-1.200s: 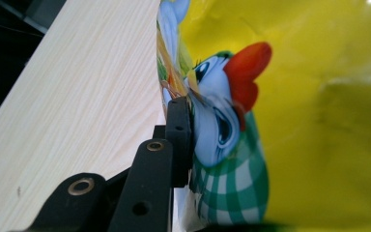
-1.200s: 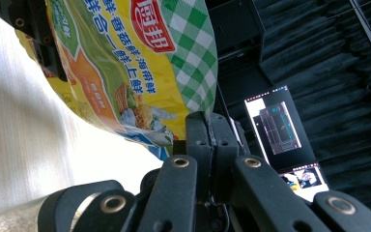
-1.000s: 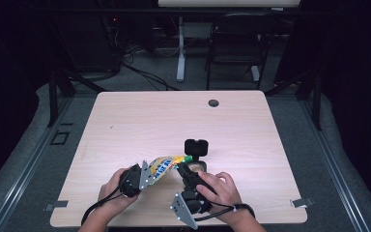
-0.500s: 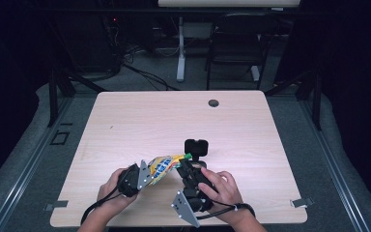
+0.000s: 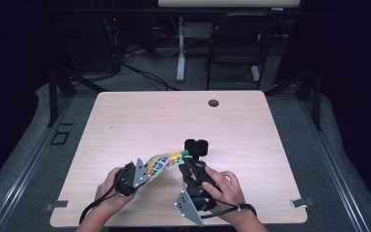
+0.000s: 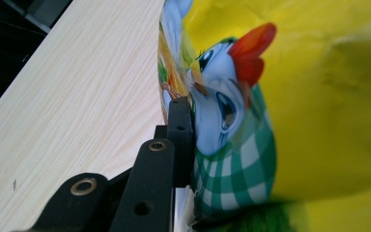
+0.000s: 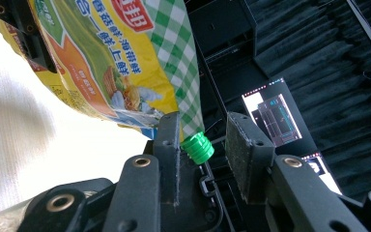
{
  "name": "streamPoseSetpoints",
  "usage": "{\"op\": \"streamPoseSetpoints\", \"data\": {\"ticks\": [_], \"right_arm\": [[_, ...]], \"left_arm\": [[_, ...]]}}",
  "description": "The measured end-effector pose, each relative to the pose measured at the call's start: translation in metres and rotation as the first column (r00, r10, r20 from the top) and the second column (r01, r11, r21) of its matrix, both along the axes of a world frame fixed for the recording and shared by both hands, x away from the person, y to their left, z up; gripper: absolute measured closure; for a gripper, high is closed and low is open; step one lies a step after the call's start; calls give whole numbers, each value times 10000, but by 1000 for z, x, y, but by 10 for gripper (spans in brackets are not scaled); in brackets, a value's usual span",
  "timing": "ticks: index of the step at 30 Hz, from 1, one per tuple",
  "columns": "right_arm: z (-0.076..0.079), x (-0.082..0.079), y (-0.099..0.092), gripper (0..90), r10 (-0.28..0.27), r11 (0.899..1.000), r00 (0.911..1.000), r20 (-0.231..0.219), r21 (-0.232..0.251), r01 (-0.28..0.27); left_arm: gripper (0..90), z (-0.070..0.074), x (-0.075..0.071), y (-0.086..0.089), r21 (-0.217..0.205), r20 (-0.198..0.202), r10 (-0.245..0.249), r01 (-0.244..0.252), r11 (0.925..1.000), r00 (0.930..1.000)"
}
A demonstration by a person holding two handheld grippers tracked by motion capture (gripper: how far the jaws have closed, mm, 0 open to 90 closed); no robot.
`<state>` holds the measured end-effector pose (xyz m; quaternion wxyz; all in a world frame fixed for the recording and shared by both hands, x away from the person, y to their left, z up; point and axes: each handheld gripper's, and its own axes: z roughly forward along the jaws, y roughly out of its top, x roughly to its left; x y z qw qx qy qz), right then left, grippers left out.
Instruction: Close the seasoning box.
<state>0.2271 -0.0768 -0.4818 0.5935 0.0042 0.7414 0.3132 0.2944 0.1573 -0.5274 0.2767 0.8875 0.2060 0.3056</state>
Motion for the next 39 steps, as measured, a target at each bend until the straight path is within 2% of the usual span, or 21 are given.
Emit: {"op": "streamPoseSetpoints", "data": {"ticks": [4, 10, 14, 15, 19, 22, 23, 24, 26, 31, 33, 36, 39], "right_arm": [[-1, 0, -3, 663, -112, 9999, 9999, -71, 93, 113], [-2, -2, -9, 653, -165, 9992, 9997, -201, 348, 172], [-4, -2, -13, 645, -315, 9979, 9987, -405, 546, 337], [-6, -2, -16, 636, -333, 9962, 9979, -552, 787, 376], [-6, -2, -20, 631, -528, 9945, 9960, -715, 862, 589], [-9, -1, -21, 625, -613, 9922, 9947, -823, 1037, 697], [-10, -1, -21, 623, -612, 9914, 9942, -884, 1103, 709], [-11, -1, -22, 621, -645, 9906, 9931, -983, 1137, 756], [-13, -1, -23, 616, -619, 9897, 9930, -1004, 1227, 741], [-17, 1, -29, 602, -750, 9825, 9868, -1434, 1584, 977], [-17, 3, -34, 591, -819, 9757, 9836, -1607, 1884, 1120], [-18, 4, -37, 589, -823, 9716, 9816, -1721, 2053, 1174], [-18, 6, -41, 585, -935, 9656, 9767, -1934, 2216, 1363]], "left_arm": [[794, 1, 1, 3, -102, -8, 83, -83, 9999, 10000], [794, 6, 3, 11, -603, -109, 273, -279, 9978, 9996], [793, 8, 4, 16, -871, -147, 424, -435, 9953, 9990], [794, 8, 5, 18, -1033, -203, 496, -514, 9933, 9986], [794, 8, 7, 24, -1312, -365, 660, -702, 9889, 9972], [794, 8, 9, 28, -1698, -546, 777, -860, 9817, 9955], [794, 8, 11, 29, -1958, -597, 838, -940, 9761, 9947], [794, 9, 12, 31, -1976, -719, 824, -951, 9757, 9940], [794, 8, 14, 34, -2244, -880, 878, -1056, 9687, 9922], [794, 4, 19, 41, -2735, -1309, 1077, -1403, 9516, 9855], [794, 2, 21, 44, -2944, -1466, 1159, -1551, 9430, 9824], [794, 0, 24, 48, -3181, -1744, 1193, -1706, 9326, 9774], [794, -3, 27, 53, -3554, -2054, 1197, -1880, 9156, 9713]]}}
